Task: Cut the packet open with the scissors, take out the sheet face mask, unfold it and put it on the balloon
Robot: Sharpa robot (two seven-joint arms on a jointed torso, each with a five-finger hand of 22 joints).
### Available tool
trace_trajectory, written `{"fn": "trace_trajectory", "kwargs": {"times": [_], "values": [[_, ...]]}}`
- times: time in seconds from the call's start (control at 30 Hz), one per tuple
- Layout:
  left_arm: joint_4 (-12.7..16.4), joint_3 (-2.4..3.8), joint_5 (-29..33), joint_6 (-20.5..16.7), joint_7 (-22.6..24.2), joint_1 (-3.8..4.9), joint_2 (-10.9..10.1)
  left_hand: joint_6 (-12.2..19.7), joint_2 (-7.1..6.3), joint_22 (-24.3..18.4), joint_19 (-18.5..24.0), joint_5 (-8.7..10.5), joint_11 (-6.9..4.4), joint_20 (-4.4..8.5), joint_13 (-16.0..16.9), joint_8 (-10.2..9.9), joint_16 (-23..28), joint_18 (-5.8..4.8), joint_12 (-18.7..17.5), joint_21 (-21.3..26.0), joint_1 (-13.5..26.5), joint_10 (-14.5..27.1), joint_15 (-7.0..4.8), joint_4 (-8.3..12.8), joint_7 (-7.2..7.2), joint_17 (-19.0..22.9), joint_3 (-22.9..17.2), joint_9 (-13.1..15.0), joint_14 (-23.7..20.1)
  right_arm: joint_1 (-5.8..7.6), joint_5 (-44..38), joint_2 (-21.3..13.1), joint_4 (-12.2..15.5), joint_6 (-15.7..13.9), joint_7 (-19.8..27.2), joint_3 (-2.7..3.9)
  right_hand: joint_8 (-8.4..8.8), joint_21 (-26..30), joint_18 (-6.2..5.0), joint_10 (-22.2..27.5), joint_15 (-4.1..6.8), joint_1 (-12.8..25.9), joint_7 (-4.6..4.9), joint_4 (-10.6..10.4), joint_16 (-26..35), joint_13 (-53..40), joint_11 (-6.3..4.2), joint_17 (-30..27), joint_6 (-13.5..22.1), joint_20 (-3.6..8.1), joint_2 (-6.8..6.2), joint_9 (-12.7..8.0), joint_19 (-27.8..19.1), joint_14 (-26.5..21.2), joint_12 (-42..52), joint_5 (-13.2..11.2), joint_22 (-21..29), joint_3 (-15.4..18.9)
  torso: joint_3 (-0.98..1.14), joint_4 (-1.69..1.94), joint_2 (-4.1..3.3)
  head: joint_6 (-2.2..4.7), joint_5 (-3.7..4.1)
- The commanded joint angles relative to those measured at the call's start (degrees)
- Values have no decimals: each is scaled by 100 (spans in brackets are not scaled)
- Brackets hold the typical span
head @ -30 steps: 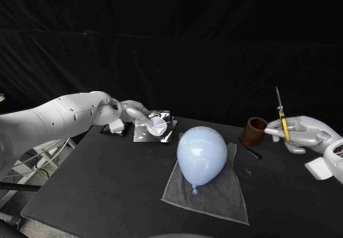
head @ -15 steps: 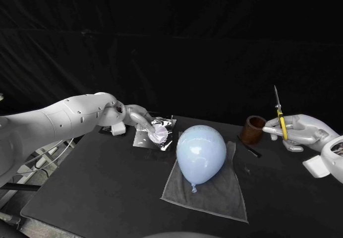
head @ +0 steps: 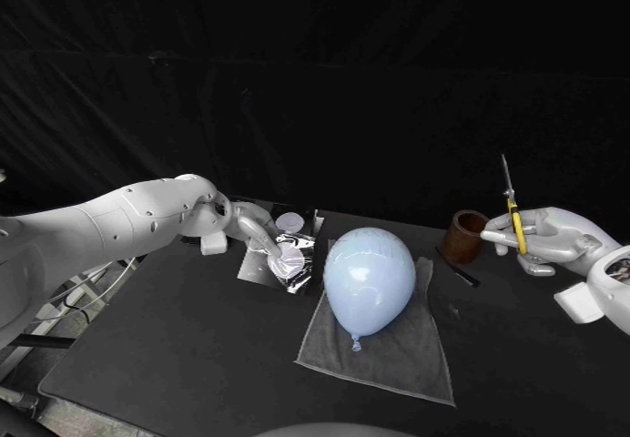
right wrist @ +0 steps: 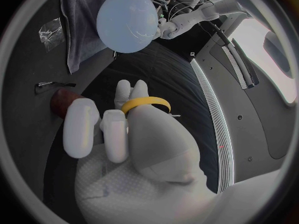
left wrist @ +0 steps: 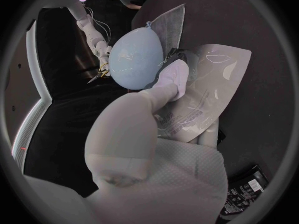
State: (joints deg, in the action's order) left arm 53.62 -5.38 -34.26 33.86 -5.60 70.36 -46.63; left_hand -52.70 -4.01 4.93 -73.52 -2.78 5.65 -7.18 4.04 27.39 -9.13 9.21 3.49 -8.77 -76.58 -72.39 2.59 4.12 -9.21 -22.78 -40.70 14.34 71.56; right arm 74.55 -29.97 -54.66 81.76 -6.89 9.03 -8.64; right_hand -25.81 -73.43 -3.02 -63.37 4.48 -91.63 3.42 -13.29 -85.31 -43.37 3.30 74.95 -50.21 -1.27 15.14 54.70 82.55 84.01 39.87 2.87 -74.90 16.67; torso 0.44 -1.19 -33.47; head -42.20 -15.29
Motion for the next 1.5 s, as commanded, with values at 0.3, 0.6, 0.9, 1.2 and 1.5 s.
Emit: {"fn": "trace_trajectory", "kwargs": {"times": [0.3, 0.6, 0.9, 1.2, 1.5], "values": [[-150, -9, 28, 126, -5, -125, 157, -24, 78, 9, -45, -7, 4, 2, 10, 9, -39, 114, 32, -32, 12, -41, -10, -4, -4, -32, 55, 1216, 31, -2, 11, 25, -1, 85, 67, 6, 20, 19, -118, -414, -12, -62, 16, 28, 34, -7, -390, 514, -41, -47, 117, -1, 3, 382, -38, 9, -113, -3, 1, -9, -1, -53, -36], [-218, -20, 323, 66, -206, -196, 275, -19, 87, 12, -44, -7, 5, 3, 9, 0, -46, 113, 28, -38, 17, -38, -10, -13, -7, -54, 66, 1224, 28, -2, 14, 29, 5, 82, 67, 6, 20, 19, -118, -414, -12, -62, 16, 28, 34, -7, -390, 514, -41, -47, 117, -1, 3, 382, -38, 9, -113, -3, 1, -3, 1, -82, -17], [-167, -26, 111, -627, -455, -216, 301, 512, 17, 15, 91, -9, 184, -50, -32, -467, -59, 81, 2, -58, 56, 501, 91, -45, -214, -305, 234, 1138, -140, -3, 14, 21, 14, 77, 72, 6, 41, 27, -120, -425, -13, -65, 17, 28, 35, -9, -390, 515, -53, -48, 121, -12, 1, 383, -41, 8, -108, -2, 1, 1, 6, -93, 9], [-41, -27, -393, -1310, -480, -218, 256, 1319, -437, -131, 976, -7, 571, -456, -34, -1130, 269, -40, 34, 415, 487, 1604, 550, -447, -562, -318, 742, 795, -1230, -3, 23, 3, 20, 63, 77, 6, 43, 28, -120, -424, -13, -64, 18, 27, 35, -6, -389, 514, -54, -48, 120, -13, 1, 383, -46, 7, -107, -1, -6, 1, 0, -116, 47], [32, -24, -929, -1838, -473, -218, 219, 1826, -620, -128, 1926, -9, 817, -918, -9, -1000, 480, 68, 163, 521, 367, 2476, 893, -1017, -757, -23, 1855, 734, -2524, -3, 31, -14, 35, 49, 87, 6, 61, 59, -127, -413, -16, -46, 26, 14, 48, 16, -383, 491, -57, -49, 114, -20, -12, 377, -76, 4, -82, 15, -5, 1, 3, -136, 63]]}}
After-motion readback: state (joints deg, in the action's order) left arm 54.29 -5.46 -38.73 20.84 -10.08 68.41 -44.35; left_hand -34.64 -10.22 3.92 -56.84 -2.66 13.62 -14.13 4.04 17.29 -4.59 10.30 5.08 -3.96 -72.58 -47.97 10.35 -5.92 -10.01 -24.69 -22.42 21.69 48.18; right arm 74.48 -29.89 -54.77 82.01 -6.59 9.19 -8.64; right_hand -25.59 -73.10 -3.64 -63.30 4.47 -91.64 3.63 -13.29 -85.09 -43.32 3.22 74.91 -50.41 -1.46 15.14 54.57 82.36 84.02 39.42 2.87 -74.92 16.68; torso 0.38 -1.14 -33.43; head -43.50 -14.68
